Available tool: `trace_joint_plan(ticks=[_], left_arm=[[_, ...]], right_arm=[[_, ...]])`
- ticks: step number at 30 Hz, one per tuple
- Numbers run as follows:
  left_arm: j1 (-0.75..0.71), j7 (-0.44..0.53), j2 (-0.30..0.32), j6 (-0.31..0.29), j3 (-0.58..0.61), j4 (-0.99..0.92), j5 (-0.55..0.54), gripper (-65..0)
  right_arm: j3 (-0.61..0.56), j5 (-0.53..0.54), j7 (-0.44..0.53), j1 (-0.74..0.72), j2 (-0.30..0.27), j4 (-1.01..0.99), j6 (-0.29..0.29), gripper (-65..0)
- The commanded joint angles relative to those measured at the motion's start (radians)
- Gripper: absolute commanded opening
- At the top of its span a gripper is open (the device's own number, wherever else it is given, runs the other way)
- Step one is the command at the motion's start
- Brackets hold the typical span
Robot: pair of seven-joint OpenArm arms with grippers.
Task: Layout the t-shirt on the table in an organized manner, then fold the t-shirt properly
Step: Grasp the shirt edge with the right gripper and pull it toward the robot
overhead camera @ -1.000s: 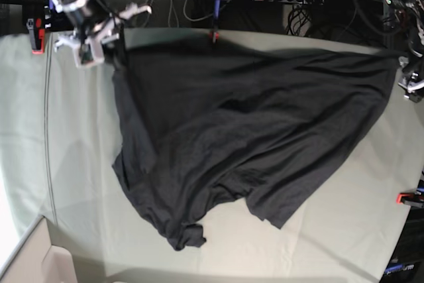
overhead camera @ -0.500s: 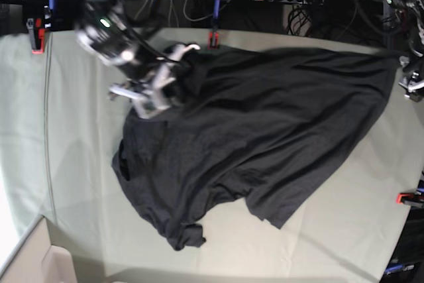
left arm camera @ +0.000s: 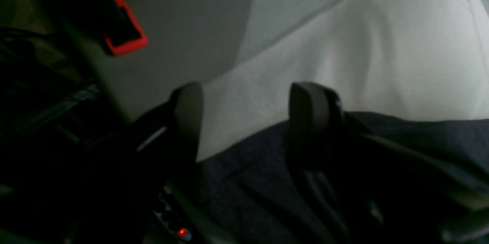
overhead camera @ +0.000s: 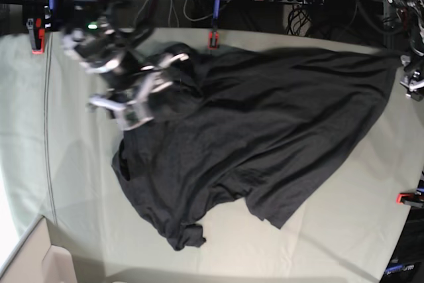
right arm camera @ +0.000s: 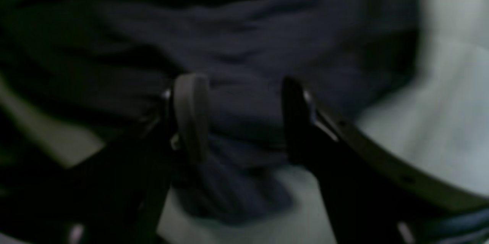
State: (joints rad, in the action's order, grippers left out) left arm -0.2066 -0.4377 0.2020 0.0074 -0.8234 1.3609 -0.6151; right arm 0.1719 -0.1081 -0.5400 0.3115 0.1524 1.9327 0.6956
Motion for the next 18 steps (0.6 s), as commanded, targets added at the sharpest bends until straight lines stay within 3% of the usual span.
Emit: trace_joint_plan(ticks=[1, 10, 18], left_arm=[[0.002, 0.023, 0.017, -0.005, -0.006, 0.015, -0.002, -30.2], [0.003, 0.023, 0.014, -0.005, 0.000, 0.013, -0.002, -30.2], [0.003, 0.023, 0.014, -0.005, 0.000, 0.013, -0.002, -30.2]], right_arm=[[0.025, 0.011, 0.005, -0.005, 0.005, 0.009, 0.003, -34.0], [0.079, 0.011, 0.016, -0.012, -0.001, -0.240, 0.003, -33.7], [0.084, 0.009, 0.018, -0.058, -0.032, -0.276, 0.003, -33.7]])
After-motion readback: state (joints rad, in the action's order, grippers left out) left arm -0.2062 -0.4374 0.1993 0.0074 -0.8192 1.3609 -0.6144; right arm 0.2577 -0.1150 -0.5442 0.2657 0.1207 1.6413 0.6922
